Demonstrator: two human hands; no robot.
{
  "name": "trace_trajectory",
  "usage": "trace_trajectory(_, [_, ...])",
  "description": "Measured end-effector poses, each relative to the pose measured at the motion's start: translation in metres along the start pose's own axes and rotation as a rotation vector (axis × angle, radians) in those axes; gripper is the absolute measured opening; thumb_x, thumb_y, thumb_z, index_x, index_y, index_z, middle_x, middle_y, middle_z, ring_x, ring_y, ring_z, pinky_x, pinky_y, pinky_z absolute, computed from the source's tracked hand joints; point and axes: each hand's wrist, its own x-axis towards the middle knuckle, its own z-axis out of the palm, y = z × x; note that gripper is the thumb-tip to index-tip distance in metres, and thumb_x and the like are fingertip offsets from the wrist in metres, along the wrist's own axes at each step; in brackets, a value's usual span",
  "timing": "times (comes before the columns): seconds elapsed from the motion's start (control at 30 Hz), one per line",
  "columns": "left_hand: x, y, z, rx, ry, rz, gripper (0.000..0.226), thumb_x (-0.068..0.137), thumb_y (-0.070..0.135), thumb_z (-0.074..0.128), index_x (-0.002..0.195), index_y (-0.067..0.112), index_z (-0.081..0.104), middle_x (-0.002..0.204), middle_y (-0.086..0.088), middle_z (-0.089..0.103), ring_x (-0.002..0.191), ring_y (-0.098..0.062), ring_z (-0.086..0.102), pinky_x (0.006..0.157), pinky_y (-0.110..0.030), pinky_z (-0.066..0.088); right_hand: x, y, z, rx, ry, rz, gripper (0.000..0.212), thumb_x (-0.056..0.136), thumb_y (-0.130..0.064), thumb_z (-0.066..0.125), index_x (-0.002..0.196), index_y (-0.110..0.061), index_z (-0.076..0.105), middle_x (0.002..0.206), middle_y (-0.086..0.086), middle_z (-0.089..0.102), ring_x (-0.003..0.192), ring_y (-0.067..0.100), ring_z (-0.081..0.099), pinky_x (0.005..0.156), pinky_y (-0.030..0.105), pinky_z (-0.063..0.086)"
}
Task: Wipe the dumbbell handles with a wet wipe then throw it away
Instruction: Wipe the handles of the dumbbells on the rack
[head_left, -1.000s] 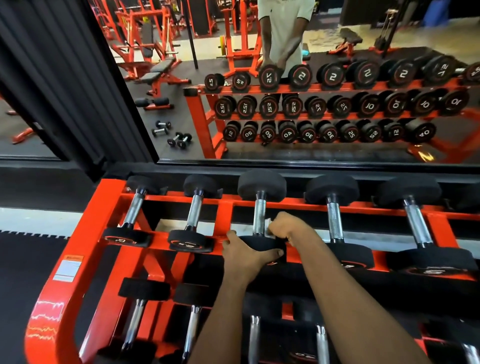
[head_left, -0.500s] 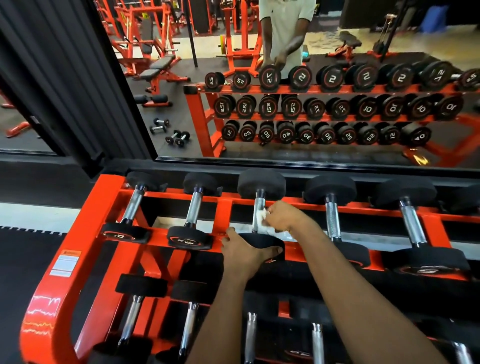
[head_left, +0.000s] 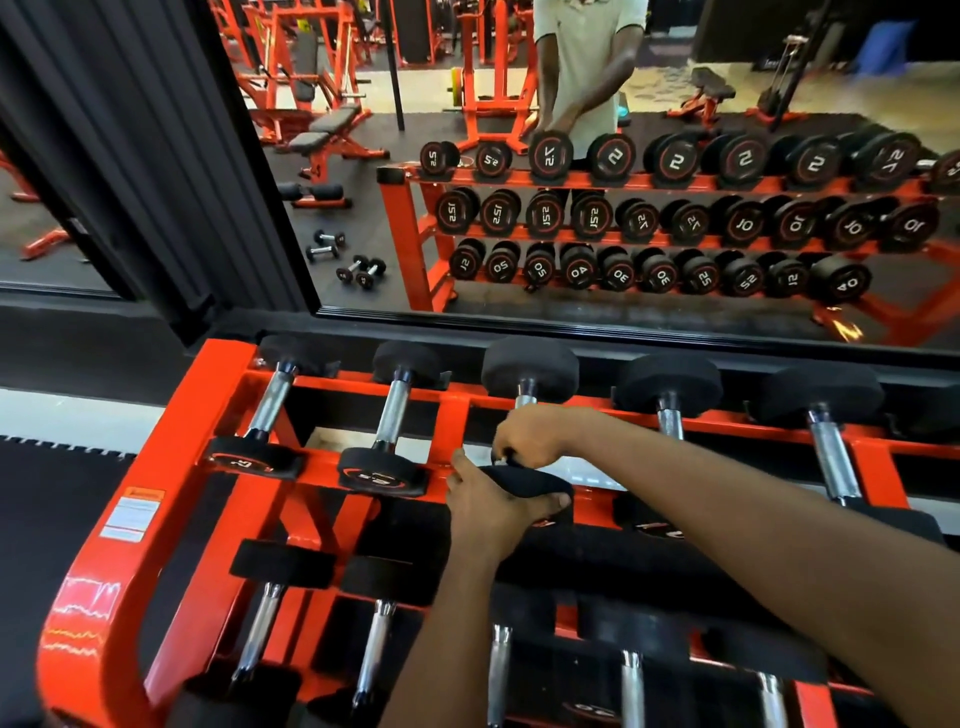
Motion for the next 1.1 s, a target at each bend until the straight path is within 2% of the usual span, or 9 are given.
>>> trace_trajectory(0.17, [-0.004,0.002,0.003,0.007,-0.009,0.002,0.158,0.023,0.076,0.085,0.151,0.015,0.013,0.148,-0.013,0.036,0.137,-0.033,0.038,0.109,-0.049,0.045,-0.003,0.012,0.004,0.105,0.011,-0.039,0.032,0.086,-0.002,0.049,0.103,-0.015,0.073,0.1,0.0,0.072,0.084,0.015,0.058,0.076,0.028,0.043])
trace_trajectory(0.27, [-0.001,0.0,0.003,0.009,-0.01,0.005,0.156,0.026,0.073,0.087,0.151,0.014,0.013,0.148,-0.013,0.035,0.137,-0.034,0.038,0.11,-0.049,0.043,-0.015,0.027,0.015,0.261,0.086,-0.043,0.042,0.084,0.004,0.046,0.11,-0.016,0.072,0.103,0.001,0.072,0.073,0.008,0.064,0.075,0.03,0.054])
trace_trajectory(0.37, [0.002,-0.003,0.003,0.017,0.007,0.001,0.15,0.029,0.07,0.089,0.148,0.013,0.016,0.145,-0.013,0.038,0.135,-0.034,0.04,0.11,-0.048,0.043,-0.019,0.038,0.035,0.275,0.2,-0.054,0.042,0.085,0.002,0.047,0.111,-0.019,0.073,0.108,-0.001,0.073,0.09,0.012,0.067,0.083,0.036,0.054])
trace_trajectory(0.5, [0.002,-0.002,0.002,0.03,-0.009,0.006,0.152,0.028,0.072,0.087,0.149,0.012,0.017,0.145,-0.013,0.039,0.134,-0.033,0.041,0.108,-0.05,0.045,-0.028,0.034,0.053,0.423,0.303,-0.106,0.043,0.089,0.005,0.048,0.111,-0.021,0.074,0.131,-0.014,0.063,0.121,0.001,0.057,0.1,0.025,0.047])
trace_trajectory(0.6, [-0.001,-0.001,0.001,0.031,-0.012,0.002,0.151,0.027,0.073,0.086,0.147,0.011,0.018,0.144,-0.012,0.039,0.134,-0.032,0.041,0.108,-0.05,0.045,-0.039,0.039,0.059,0.449,0.339,-0.116,0.046,0.087,0.008,0.048,0.11,-0.021,0.074,0.129,-0.016,0.062,0.122,-0.005,0.055,0.103,0.029,0.048])
trace_trajectory(0.7, [-0.001,-0.001,0.001,0.032,-0.014,0.007,0.151,0.028,0.074,0.085,0.148,0.012,0.018,0.146,-0.012,0.038,0.135,-0.032,0.04,0.109,-0.049,0.044,-0.042,0.048,0.059,0.336,0.388,-0.063,0.055,0.087,0.007,0.046,0.118,-0.032,0.07,0.133,-0.026,0.056,0.125,-0.011,0.048,0.101,0.027,0.048])
trace_trajectory(0.83, [0.0,-0.001,0.002,0.038,-0.013,0.006,0.149,0.029,0.075,0.084,0.147,0.012,0.02,0.144,-0.012,0.04,0.133,-0.031,0.041,0.108,-0.049,0.044,-0.03,0.039,0.059,0.153,0.533,0.041,0.057,0.088,-0.001,0.046,0.125,-0.041,0.064,0.136,-0.028,0.052,0.119,0.005,0.059,0.087,0.032,0.054])
trace_trajectory(0.97, [-0.002,0.0,0.001,0.037,-0.03,-0.003,0.15,0.03,0.074,0.086,0.149,0.015,0.017,0.147,-0.012,0.037,0.135,-0.032,0.04,0.108,-0.05,0.045,-0.03,0.033,0.055,0.066,0.51,-0.048,0.056,0.089,-0.003,0.046,0.125,-0.041,0.064,0.136,-0.027,0.053,0.125,0.004,0.055,0.091,0.031,0.053])
trace_trajectory(1.1, [-0.003,0.002,0.001,0.056,-0.023,0.005,0.149,0.034,0.074,0.087,0.15,0.014,0.016,0.148,-0.014,0.035,0.136,-0.034,0.039,0.109,-0.051,0.043,-0.017,0.058,0.046,0.068,0.655,0.144,0.056,0.084,-0.005,0.051,0.124,-0.042,0.063,0.128,-0.014,0.065,0.113,0.016,0.065,0.09,0.036,0.055])
